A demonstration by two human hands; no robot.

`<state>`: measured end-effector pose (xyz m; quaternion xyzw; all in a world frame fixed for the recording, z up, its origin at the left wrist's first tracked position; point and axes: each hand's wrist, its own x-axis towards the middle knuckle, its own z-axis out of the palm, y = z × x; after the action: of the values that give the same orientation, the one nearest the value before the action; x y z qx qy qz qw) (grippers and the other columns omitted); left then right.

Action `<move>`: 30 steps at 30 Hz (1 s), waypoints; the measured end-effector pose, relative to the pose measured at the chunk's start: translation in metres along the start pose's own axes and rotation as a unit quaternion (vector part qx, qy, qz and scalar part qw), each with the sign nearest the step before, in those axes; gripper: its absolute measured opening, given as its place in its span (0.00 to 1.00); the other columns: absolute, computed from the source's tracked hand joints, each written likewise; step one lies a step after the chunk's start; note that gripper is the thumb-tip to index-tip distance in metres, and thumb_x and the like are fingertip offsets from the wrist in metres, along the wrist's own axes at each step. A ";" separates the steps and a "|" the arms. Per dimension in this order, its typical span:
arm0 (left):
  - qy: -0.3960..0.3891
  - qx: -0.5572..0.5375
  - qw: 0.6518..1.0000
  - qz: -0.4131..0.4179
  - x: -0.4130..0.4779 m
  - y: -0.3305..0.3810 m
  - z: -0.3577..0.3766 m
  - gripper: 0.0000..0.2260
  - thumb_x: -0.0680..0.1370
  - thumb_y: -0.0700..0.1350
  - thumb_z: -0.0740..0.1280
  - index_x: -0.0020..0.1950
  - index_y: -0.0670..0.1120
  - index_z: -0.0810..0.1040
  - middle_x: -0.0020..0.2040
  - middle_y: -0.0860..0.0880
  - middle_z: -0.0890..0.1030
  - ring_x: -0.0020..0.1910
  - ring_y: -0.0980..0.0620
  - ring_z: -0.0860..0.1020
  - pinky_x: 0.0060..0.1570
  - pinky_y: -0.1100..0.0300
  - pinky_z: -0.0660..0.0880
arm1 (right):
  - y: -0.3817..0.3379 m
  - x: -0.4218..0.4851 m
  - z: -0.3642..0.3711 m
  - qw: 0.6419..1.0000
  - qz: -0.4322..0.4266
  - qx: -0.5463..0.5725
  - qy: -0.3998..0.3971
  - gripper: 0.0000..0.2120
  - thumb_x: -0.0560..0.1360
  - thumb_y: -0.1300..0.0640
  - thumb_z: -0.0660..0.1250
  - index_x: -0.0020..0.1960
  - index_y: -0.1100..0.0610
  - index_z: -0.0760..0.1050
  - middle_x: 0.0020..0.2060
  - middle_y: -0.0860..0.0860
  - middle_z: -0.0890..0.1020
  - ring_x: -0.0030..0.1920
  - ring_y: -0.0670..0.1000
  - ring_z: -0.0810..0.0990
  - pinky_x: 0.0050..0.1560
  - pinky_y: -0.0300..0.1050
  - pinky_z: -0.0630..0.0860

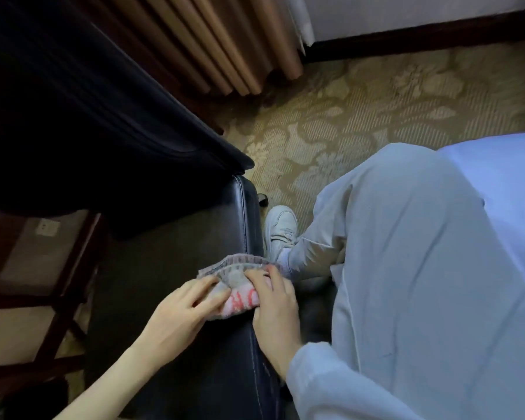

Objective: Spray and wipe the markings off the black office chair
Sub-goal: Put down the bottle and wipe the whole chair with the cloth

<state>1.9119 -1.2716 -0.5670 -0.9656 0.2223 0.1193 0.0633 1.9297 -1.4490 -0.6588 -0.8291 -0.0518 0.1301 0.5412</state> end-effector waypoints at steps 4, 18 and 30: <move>0.014 -0.014 0.999 -0.027 -0.029 0.031 0.016 0.18 0.73 0.39 0.61 0.63 0.48 0.75 0.61 0.42 0.77 0.56 0.43 0.78 0.50 0.53 0.78 | 0.010 -0.035 0.011 0.999 0.006 -0.007 0.042 0.29 0.64 0.72 0.65 0.60 0.50 0.78 0.61 0.55 0.77 0.57 0.59 0.77 0.56 0.50 0.77; 0.095 0.106 0.988 -0.061 0.143 -0.082 -0.016 0.19 0.74 0.41 0.60 0.65 0.50 0.74 0.61 0.47 0.76 0.55 0.44 0.75 0.42 0.51 0.76 | -0.008 0.193 -0.020 0.998 -0.009 0.057 0.033 0.28 0.66 0.68 0.60 0.62 0.51 0.78 0.53 0.56 0.82 0.54 0.59 0.78 0.54 0.48 0.72; 0.067 0.039 0.995 -0.066 0.141 -0.080 -0.013 0.20 0.74 0.39 0.59 0.66 0.48 0.74 0.62 0.44 0.73 0.51 0.43 0.74 0.43 0.51 0.76 | 0.004 0.191 -0.013 0.994 -0.009 0.109 -0.001 0.30 0.63 0.72 0.58 0.59 0.51 0.78 0.49 0.52 0.83 0.53 0.56 0.79 0.57 0.52 0.74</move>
<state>2.0732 -1.2612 -0.5850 -0.9808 0.1663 0.0411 0.0933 2.1168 -1.4183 -0.6881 -0.7649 -0.0453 0.1307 0.6291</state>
